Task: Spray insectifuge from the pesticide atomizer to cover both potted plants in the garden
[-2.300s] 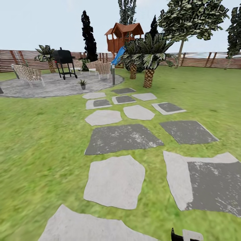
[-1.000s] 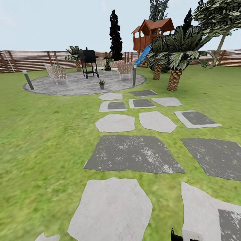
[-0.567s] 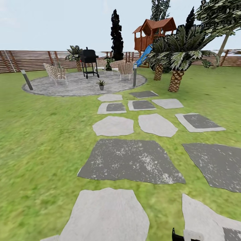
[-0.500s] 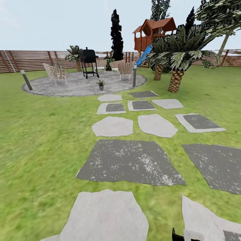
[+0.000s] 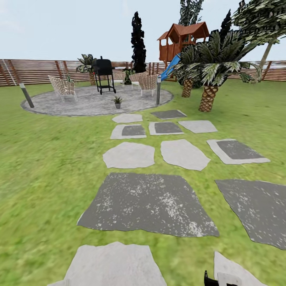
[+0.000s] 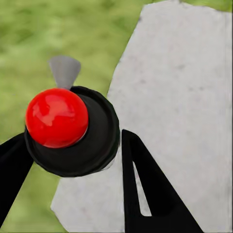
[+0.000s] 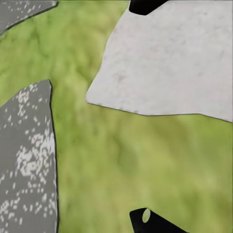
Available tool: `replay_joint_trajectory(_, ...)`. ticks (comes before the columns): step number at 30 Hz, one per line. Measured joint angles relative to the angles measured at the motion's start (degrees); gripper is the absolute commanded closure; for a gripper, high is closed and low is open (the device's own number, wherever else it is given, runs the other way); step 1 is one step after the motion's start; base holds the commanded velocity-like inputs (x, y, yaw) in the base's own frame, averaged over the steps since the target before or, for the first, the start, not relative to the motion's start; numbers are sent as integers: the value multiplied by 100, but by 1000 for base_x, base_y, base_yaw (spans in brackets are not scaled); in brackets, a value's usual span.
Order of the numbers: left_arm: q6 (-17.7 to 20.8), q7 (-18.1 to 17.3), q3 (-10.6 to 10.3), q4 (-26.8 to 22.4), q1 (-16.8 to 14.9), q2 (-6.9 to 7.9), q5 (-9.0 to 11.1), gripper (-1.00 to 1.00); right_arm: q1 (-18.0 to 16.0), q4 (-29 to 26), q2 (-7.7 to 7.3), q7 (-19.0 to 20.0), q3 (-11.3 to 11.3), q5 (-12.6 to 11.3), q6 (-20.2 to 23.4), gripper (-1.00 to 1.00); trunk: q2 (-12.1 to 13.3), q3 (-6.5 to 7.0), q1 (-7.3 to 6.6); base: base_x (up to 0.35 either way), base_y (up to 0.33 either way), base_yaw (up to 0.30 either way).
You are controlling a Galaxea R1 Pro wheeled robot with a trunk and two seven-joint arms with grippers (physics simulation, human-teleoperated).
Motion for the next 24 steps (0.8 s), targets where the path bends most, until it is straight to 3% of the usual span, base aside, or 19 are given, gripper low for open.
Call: replay_joint_trajectory(24,0,0,-1,-1,0,4,0,100,0,0,0,2,-1,0,2,-100,0,0,0,331,-87,0)
